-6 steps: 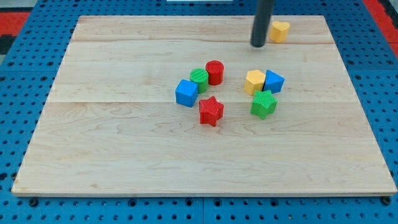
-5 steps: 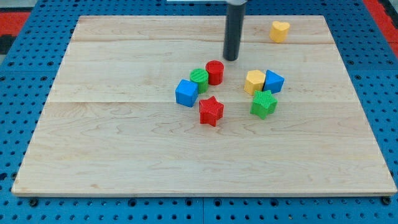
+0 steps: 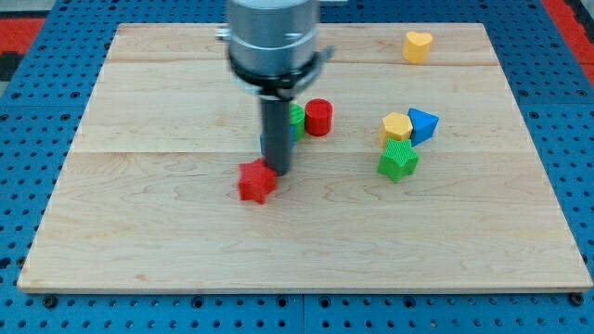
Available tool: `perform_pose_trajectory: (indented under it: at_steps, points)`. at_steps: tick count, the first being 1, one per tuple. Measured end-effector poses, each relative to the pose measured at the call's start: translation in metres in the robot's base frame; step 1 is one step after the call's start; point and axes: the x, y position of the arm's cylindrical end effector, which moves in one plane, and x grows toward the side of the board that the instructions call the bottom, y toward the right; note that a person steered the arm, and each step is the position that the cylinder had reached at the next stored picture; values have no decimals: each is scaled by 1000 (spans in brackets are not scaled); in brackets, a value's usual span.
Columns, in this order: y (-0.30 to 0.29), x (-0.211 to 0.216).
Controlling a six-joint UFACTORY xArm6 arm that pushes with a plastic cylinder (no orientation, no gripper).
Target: Drag the red circle and blue cube close to yellow heart
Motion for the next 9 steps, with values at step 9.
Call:
perform_pose_trajectory:
  at_steps: [9]
  points:
    - [60, -77]
